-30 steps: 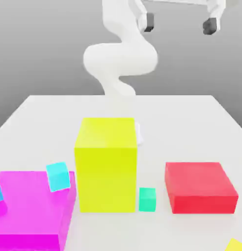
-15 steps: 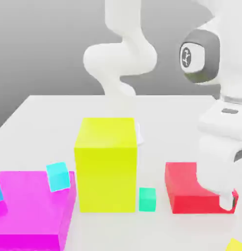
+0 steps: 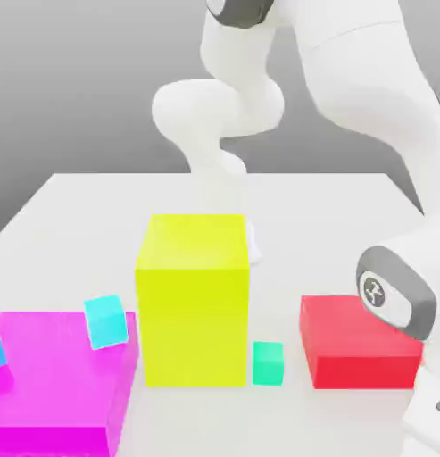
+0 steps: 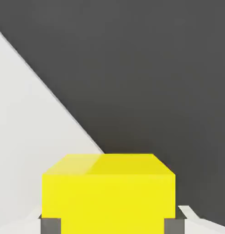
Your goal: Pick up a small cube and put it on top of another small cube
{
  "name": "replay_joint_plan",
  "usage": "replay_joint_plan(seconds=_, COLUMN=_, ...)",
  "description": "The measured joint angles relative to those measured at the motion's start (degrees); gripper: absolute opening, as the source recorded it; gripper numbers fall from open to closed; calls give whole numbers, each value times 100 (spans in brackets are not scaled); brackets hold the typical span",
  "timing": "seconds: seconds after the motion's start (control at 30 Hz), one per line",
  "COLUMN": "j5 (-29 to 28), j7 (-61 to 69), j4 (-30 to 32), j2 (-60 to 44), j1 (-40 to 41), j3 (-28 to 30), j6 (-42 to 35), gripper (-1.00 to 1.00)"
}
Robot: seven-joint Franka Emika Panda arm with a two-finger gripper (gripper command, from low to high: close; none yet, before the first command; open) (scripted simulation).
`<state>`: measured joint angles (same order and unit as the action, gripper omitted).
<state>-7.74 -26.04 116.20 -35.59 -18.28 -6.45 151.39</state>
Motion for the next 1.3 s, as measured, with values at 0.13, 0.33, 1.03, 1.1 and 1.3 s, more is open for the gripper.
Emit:
replay_joint_plan(seconds=0.13, j5=100, j7=71, j4=120, j2=542, j1=70, j3=-94, j6=-423, gripper=-100)
replay_joint_plan(seconds=0.33, j5=700, j7=-294, j4=804, j2=1620, j1=564, j3=180, j6=-797, gripper=-100)
replay_joint_plan(seconds=1.03, j5=435, j7=-4453, j4=3854, j2=5120, j1=3390, j3=1583, j6=-1212, gripper=-100)
replay_joint_plan(seconds=1.1, j5=460, j7=-4454, j4=3982, j2=4788, j1=3391, j3=1601, j6=-750, gripper=-100)
replay_joint_plan(seconds=1.3, j5=479, j7=-4442, j4=4032, j2=4644, j1=3388, j3=1608, j6=-556, gripper=100)
